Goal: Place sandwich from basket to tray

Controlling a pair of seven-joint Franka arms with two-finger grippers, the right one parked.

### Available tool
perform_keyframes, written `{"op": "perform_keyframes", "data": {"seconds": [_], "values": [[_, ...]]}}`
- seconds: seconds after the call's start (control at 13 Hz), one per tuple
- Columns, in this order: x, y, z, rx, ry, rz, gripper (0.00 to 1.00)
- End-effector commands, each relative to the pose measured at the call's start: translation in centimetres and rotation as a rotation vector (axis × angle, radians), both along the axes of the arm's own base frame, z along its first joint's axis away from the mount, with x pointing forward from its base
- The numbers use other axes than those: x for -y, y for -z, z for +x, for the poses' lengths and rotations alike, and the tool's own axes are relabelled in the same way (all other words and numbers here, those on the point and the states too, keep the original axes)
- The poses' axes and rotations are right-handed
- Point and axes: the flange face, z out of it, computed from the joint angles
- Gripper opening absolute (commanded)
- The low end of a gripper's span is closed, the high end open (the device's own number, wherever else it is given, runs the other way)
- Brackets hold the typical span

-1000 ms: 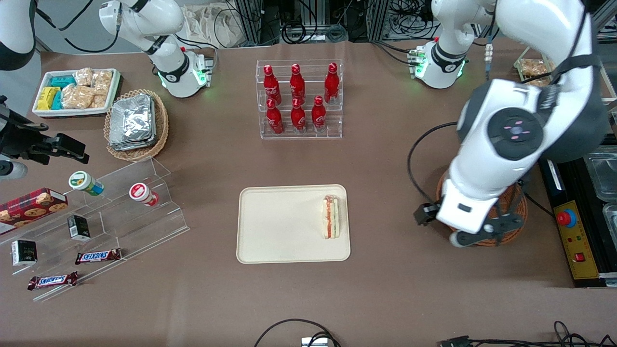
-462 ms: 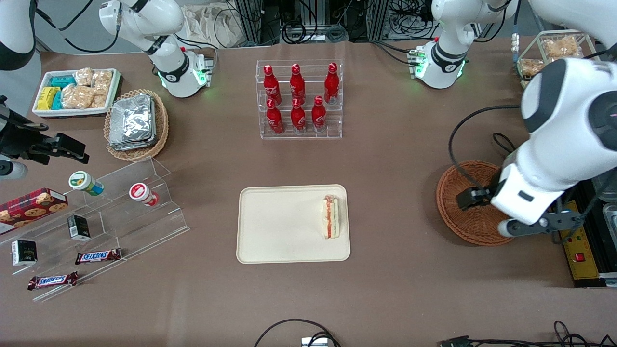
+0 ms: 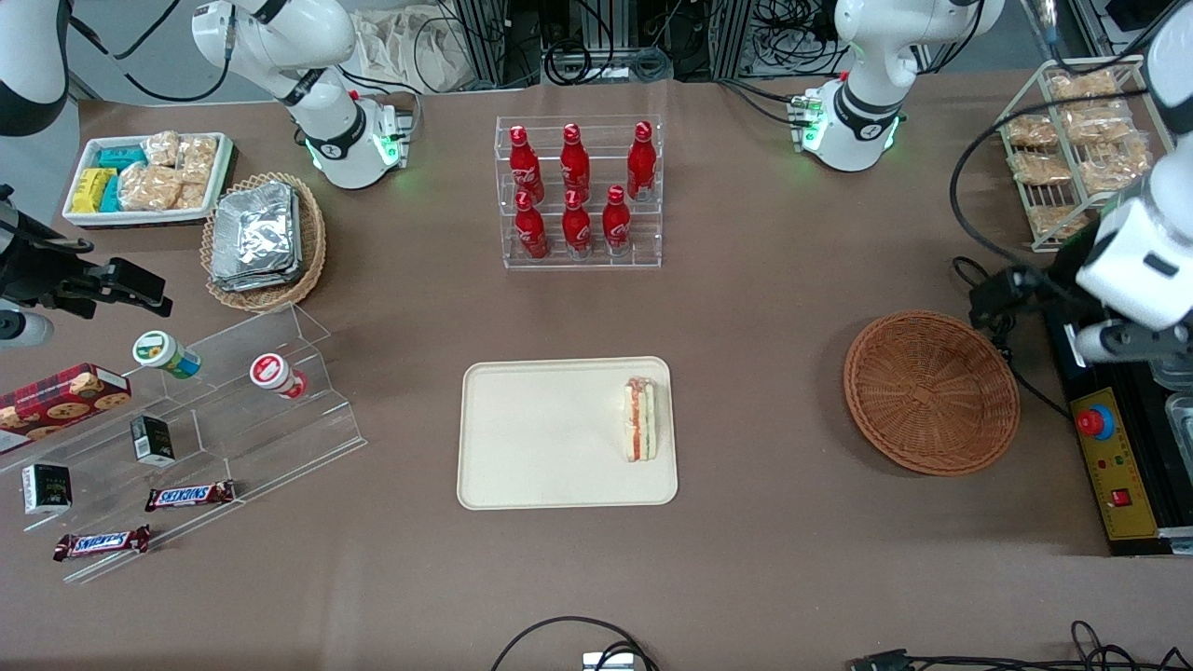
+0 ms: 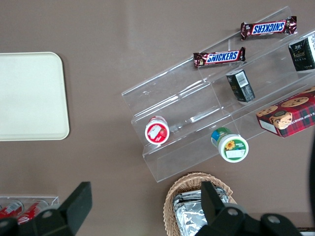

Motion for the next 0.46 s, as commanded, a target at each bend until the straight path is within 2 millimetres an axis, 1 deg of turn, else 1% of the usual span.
{"op": "perform_keyframes", "data": {"seconds": [0.0, 0.08, 0.15, 0.23, 0.38], "values": [[-0.1, -0.7, -3.4, -0.006, 0.017, 0.003, 1.00], [-0.2, -0.8, -4.2, -0.004, 0.017, 0.007, 1.00], [-0.8, -0.8, -4.8, -0.006, 0.020, 0.010, 1.00], [-1.2, -0.8, -5.3, -0.006, 0.026, 0.012, 1.00], [-1.4, -0.9, -5.7, -0.009, 0.028, 0.011, 1.00]]}}
